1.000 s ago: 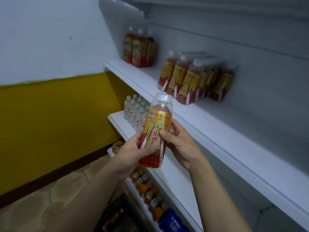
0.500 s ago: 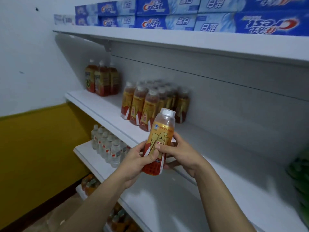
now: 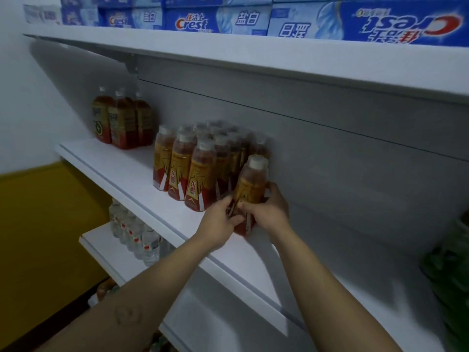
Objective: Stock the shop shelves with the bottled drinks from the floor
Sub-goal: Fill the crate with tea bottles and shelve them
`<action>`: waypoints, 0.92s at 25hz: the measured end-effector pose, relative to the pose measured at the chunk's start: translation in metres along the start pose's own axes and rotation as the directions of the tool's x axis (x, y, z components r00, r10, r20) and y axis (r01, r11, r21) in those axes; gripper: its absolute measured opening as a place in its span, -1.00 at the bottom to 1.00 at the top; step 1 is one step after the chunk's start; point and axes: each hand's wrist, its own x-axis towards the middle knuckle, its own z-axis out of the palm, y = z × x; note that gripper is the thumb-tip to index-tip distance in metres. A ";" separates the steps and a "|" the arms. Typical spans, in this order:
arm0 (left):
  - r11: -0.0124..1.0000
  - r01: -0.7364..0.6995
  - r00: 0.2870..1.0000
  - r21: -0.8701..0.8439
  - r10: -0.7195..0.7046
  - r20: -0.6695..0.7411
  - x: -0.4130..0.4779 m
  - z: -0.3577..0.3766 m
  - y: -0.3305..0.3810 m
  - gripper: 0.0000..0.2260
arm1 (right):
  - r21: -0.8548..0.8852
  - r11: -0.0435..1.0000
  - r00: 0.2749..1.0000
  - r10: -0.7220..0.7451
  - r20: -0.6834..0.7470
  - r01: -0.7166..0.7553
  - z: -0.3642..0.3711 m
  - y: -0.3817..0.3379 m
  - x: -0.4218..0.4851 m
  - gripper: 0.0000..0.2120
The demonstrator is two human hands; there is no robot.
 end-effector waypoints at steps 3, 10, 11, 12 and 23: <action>0.995 0.031 0.996 0.094 -0.024 -0.080 0.029 0.009 -0.016 -0.66 | -0.049 0.999 1.000 0.014 -0.023 -0.015 0.012 0.006 0.030 -0.33; 0.977 0.061 0.995 0.203 -0.044 -0.089 0.064 0.029 -0.044 -0.25 | -0.104 0.994 0.995 -0.028 -0.092 0.018 0.035 0.015 0.096 -0.29; 0.980 0.058 0.996 0.189 -0.043 -0.084 0.066 0.029 -0.046 -0.21 | -0.102 0.995 0.995 -0.023 -0.095 0.013 0.038 0.016 0.107 -0.29; 0.984 0.058 0.997 0.169 -0.047 -0.066 0.067 0.027 -0.047 -0.19 | -0.106 0.994 0.995 -0.019 -0.098 0.008 0.042 0.016 0.115 -0.30; 0.979 0.002 1.000 0.203 -0.005 0.013 0.066 0.022 -0.042 -0.22 | -0.229 0.972 0.985 0.013 -0.174 -0.054 0.055 0.021 0.128 -0.31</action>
